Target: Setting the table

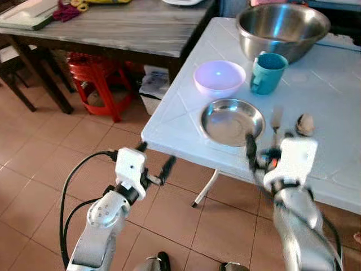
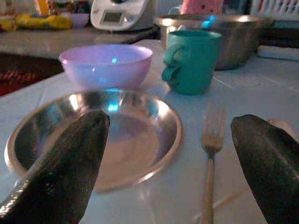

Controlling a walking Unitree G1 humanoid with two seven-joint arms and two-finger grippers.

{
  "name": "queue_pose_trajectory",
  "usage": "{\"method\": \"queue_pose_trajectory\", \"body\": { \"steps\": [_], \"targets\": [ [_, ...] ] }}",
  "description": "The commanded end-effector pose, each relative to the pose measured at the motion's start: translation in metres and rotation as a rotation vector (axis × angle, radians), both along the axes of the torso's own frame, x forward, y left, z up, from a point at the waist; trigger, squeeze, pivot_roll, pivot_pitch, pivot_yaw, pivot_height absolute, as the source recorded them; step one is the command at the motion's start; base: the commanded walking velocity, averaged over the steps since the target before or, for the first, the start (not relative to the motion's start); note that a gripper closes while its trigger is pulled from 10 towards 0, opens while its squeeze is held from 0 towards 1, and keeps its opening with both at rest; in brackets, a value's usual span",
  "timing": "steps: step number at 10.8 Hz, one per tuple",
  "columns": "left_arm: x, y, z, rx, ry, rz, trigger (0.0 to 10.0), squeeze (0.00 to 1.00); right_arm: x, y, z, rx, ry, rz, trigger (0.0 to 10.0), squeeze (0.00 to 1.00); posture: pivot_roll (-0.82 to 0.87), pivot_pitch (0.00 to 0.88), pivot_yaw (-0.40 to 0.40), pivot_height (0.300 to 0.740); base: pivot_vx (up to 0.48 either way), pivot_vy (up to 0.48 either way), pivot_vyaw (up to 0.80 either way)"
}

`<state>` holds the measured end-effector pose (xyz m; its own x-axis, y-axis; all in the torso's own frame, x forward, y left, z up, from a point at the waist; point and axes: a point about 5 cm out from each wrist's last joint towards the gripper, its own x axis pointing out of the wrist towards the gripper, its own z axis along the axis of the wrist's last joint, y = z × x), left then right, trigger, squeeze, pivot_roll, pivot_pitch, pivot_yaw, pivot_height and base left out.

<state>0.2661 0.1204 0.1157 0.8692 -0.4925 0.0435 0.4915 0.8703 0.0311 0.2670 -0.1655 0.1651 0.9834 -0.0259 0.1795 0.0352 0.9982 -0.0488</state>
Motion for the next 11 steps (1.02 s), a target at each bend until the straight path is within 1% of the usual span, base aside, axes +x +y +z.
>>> {"method": "queue_pose_trajectory", "body": {
  "steps": [1, 2, 3, 4, 5, 7, 8, 9, 11],
  "targets": [
    [-0.002, 0.004, -0.003, 0.020, 0.006, -0.003, 10.0, 0.00, 0.006, -0.001, 0.004, 0.041, 0.005, 0.005, 10.0, 0.00, -0.14, 0.194, 0.091, 0.740, 0.000, 0.000, 0.00],
    [-0.002, 0.004, -0.003, 0.017, 0.006, 0.000, 10.0, 0.00, 0.008, -0.002, 0.004, 0.060, 0.010, 0.001, 10.0, 0.00, -0.13, 0.195, 0.091, 0.740, 0.000, 0.000, 0.00],
    [-0.003, 0.001, -0.003, 0.011, 0.006, 0.000, 10.0, 0.00, 0.017, -0.005, 0.003, 0.152, 0.050, -0.015, 10.0, 0.00, -0.13, 0.197, 0.089, 0.740, 0.000, 0.000, 0.00],
    [-0.006, -0.001, -0.004, 0.019, 0.004, -0.016, 10.0, 0.00, 0.021, -0.003, -0.001, 0.198, 0.080, -0.008, 10.0, 0.00, -0.12, 0.199, 0.088, 0.740, 0.000, 0.000, 0.00],
    [-0.007, -0.002, -0.004, 0.022, 0.002, -0.021, 10.0, 0.00, 0.024, 0.000, -0.002, 0.218, 0.095, 0.001, 10.0, 0.00, -0.12, 0.202, 0.083, 0.740, 0.000, 0.000, 0.00],
    [-0.006, 0.001, -0.006, 0.027, 0.004, -0.015, 10.0, 0.00, 0.035, 0.009, 0.001, 0.278, 0.120, 0.038, 10.0, 0.00, -0.12, 0.202, 0.082, 0.740, 0.000, 0.000, 0.00],
    [-0.007, 0.001, -0.006, 0.030, 0.004, -0.019, 10.0, 0.00, 0.039, 0.011, 0.003, 0.297, 0.124, 0.043, 10.0, 0.00, -0.12, 0.203, 0.081, 0.740, 0.000, 0.000, 0.00],
    [-0.009, 0.000, -0.006, 0.029, 0.003, -0.043, 10.0, 0.00, 0.043, 0.013, 0.003, 0.308, 0.141, 0.039, 10.0, 0.00, -0.11, 0.204, 0.082, 0.740, 0.000, 0.000, 0.00],
    [-0.012, -0.003, 0.001, -0.005, -0.019, -0.088, 10.0, 0.00, 0.043, 0.008, -0.007, 0.326, 0.190, 0.001, 10.0, 0.00, -0.10, 0.203, 0.080, 0.740, 0.000, 0.000, 0.00]
  ]
}}
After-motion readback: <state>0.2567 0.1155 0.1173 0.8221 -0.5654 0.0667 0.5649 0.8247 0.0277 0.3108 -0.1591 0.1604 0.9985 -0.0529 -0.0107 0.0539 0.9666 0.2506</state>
